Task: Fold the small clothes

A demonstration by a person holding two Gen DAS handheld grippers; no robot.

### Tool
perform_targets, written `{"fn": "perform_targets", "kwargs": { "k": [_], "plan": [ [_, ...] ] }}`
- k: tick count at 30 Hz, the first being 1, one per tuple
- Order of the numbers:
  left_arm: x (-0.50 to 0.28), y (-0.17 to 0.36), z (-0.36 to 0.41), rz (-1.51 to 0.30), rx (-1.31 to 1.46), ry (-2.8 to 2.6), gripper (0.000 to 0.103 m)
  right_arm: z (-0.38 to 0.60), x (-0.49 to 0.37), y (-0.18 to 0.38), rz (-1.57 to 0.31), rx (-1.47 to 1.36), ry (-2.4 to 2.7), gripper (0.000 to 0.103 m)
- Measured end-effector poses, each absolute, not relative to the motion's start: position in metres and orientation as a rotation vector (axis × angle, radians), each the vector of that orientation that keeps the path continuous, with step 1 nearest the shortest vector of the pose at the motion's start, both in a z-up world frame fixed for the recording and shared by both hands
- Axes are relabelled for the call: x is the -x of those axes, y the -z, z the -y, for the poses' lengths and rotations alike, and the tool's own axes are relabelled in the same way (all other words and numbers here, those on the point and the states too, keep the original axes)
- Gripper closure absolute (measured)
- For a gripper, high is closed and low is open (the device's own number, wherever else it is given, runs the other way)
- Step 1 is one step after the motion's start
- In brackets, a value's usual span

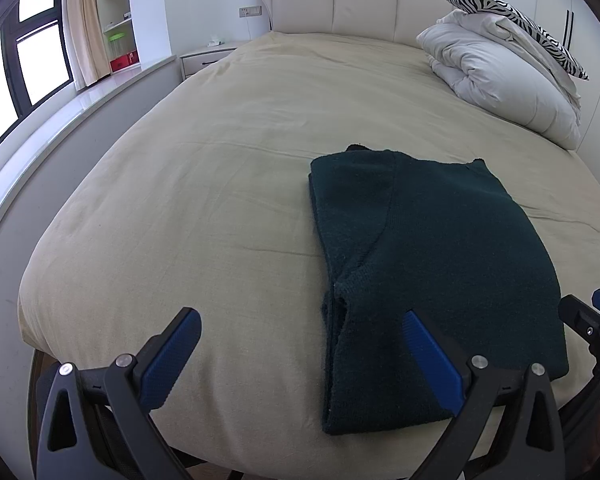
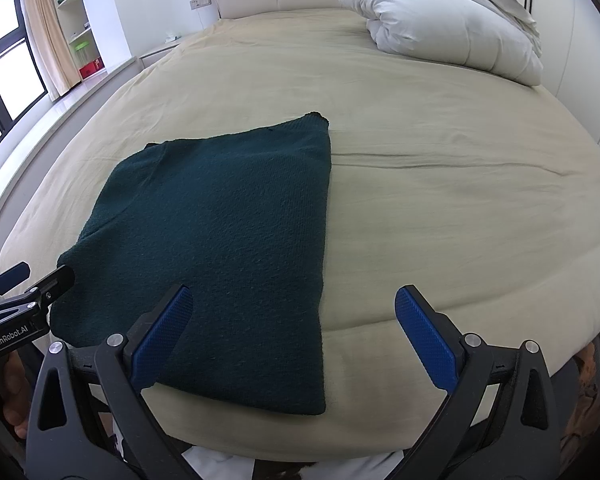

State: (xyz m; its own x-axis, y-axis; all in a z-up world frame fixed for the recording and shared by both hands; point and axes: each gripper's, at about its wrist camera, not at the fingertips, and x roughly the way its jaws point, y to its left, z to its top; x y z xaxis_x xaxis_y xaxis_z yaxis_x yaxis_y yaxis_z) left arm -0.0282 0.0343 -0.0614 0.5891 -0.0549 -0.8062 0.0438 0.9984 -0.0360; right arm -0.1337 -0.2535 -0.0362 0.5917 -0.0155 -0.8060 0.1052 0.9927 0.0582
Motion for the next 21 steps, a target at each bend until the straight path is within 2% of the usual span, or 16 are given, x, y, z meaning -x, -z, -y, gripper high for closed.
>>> {"fn": "perform_targets", "kwargs": {
  "k": [21],
  "plan": [
    [0.0288, 0.0610, -0.0361, -0.941, 0.014, 0.056, 0.000, 0.2540, 0.1342, 0.0372, -0.938, -0.105, 0.067, 0.000]
  ]
}}
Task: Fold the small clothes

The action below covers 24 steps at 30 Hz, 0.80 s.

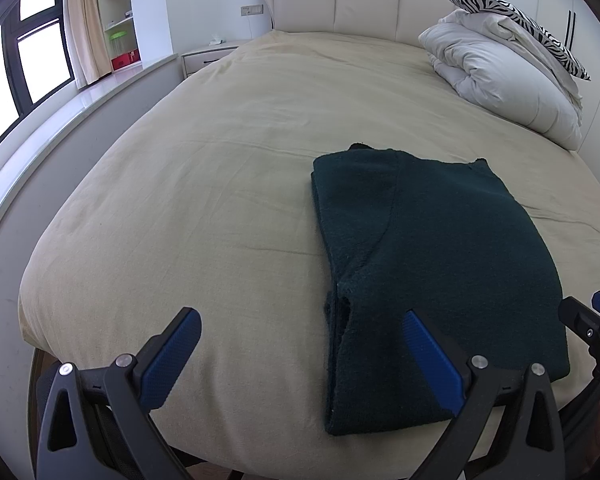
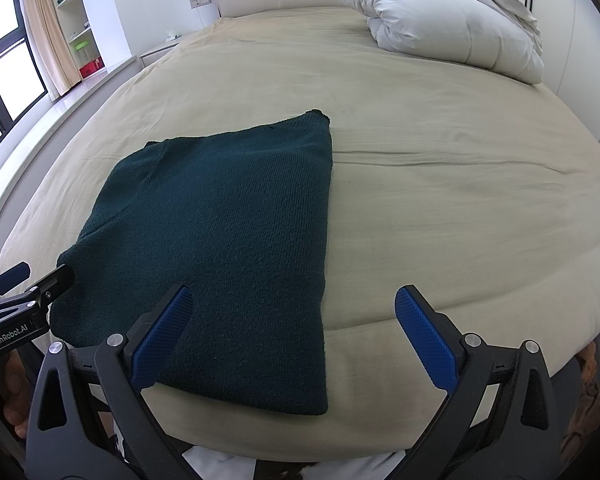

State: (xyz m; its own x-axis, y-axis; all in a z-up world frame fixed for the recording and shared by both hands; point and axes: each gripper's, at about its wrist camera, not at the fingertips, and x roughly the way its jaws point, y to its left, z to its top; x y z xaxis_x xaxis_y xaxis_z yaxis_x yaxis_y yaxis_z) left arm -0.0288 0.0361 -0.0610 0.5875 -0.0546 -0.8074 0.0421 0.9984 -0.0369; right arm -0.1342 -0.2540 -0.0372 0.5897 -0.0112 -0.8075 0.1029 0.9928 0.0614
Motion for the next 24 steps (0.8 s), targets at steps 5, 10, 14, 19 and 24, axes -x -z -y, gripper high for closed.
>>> {"fn": "perform_targets", "kwargs": {
  "k": [5, 10, 14, 19, 24],
  "plan": [
    [0.0291, 0.0614, -0.0367, -0.941, 0.012, 0.056, 0.000, 0.2552, 0.1337, 0.0370, -0.938, -0.107, 0.066, 0.000],
    [0.0289, 0.0609, -0.0364, -0.942, 0.013, 0.056, 0.000, 0.2555, 0.1342, 0.0387, -0.940, -0.109, 0.062, 0.000],
    [0.0286, 0.0607, -0.0365, -0.942, 0.011, 0.057, 0.000, 0.2555, 0.1353, 0.0397, -0.941, -0.113, 0.059, 0.000],
    [0.0328, 0.0609, -0.0386, -0.941, 0.010, 0.056, 0.000, 0.2566, 0.1360, 0.0403, -0.943, -0.116, 0.058, 0.000],
    [0.0330, 0.0608, -0.0385, -0.943, 0.008, 0.055, 0.000, 0.2561, 0.1365, 0.0404, -0.944, -0.117, 0.057, 0.000]
  ]
}}
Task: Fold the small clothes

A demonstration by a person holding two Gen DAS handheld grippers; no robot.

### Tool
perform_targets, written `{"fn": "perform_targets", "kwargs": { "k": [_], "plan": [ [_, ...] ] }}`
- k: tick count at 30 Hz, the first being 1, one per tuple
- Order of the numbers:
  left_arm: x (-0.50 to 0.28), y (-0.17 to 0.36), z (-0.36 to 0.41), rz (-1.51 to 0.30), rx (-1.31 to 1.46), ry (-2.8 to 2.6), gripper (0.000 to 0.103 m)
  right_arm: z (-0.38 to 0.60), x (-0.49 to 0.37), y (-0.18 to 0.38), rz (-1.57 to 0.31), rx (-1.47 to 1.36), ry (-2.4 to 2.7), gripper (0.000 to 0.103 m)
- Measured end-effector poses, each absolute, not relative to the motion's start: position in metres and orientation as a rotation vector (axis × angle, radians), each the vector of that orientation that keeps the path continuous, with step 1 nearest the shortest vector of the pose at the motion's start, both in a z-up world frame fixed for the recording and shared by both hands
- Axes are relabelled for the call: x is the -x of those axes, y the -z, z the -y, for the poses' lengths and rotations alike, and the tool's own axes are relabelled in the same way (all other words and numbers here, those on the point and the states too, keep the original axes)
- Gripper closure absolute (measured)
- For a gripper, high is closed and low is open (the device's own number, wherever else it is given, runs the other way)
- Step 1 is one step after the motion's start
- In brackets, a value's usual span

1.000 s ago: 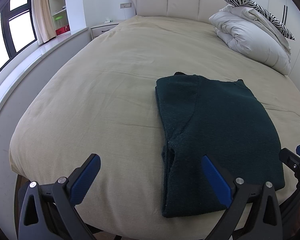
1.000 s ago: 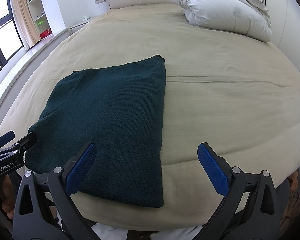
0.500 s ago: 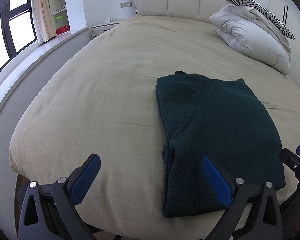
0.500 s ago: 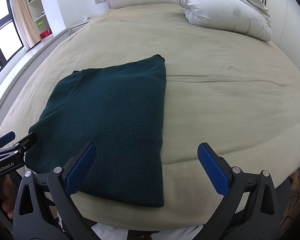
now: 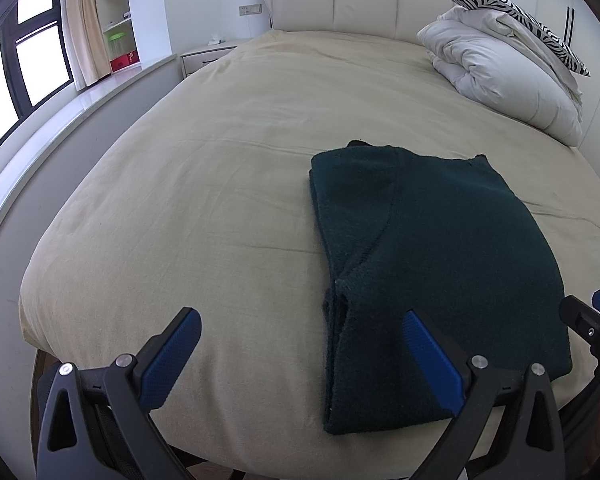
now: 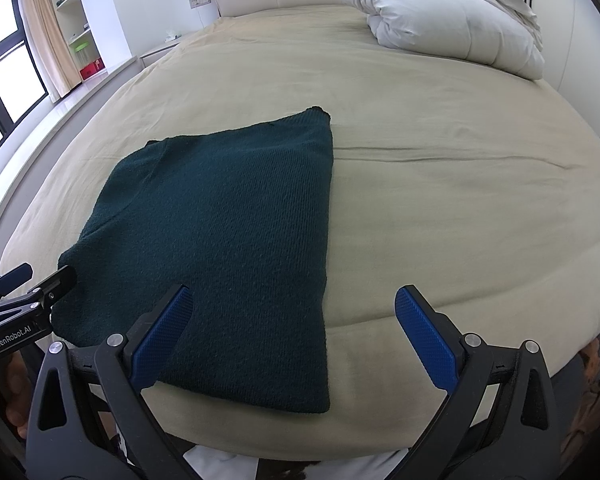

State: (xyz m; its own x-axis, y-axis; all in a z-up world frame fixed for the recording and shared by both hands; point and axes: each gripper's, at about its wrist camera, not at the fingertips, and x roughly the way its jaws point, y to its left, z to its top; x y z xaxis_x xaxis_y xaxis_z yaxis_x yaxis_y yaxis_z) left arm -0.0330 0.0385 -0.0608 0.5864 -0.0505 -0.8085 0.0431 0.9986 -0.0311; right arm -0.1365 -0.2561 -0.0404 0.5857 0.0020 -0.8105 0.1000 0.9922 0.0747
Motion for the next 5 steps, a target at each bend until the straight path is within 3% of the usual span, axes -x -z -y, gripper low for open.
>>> {"fn": "perform_targets", "kwargs": {
  "k": [5],
  "plan": [
    [0.0344, 0.0605, -0.0404, -0.936, 0.004, 0.058, 0.000, 0.2567, 0.1385, 0.0413, -0.948, -0.121, 0.053, 0.000]
  ]
}}
